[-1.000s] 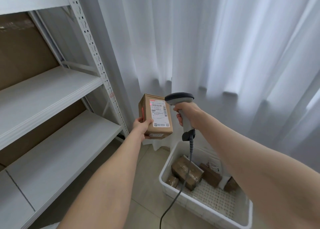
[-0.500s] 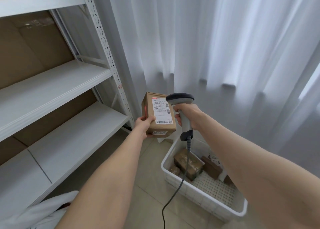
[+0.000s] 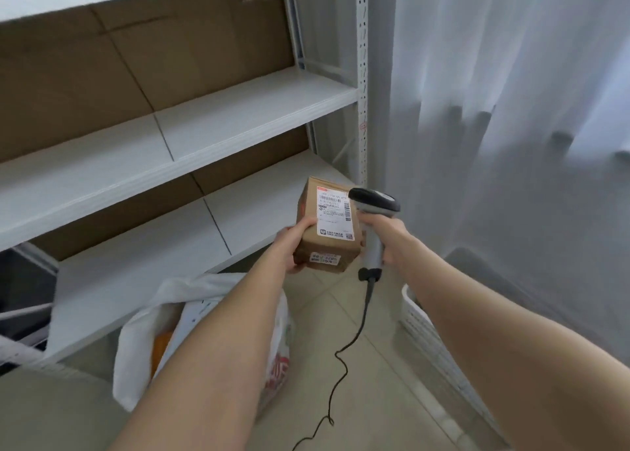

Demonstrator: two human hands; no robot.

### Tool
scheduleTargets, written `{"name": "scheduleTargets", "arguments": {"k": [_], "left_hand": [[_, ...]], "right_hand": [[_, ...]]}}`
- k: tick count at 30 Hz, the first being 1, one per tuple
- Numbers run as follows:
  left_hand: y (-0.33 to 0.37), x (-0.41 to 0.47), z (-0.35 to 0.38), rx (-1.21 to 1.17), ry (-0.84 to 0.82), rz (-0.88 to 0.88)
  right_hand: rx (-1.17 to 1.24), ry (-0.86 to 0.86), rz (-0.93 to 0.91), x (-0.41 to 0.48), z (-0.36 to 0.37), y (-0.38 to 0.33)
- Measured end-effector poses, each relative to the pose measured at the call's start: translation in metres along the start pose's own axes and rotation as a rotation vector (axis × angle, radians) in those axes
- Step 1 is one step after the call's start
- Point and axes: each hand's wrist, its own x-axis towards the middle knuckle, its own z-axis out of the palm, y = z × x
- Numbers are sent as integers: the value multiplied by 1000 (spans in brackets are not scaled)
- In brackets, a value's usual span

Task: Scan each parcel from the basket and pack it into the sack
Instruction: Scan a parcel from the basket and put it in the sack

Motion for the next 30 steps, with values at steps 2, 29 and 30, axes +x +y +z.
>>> {"name": "scheduleTargets", "arguments": {"k": [2,29,30], "left_hand": [[-11,-2,-50,-10,44,-16],[-251,226,-431,-412,521,-296],[-255,239,-434,-412,543,-269]], "right_hand": [[-26,-70,37,-4,43,17],[-342,-112,386,137,385,331],[-348,-119,381,145,387,337]]}}
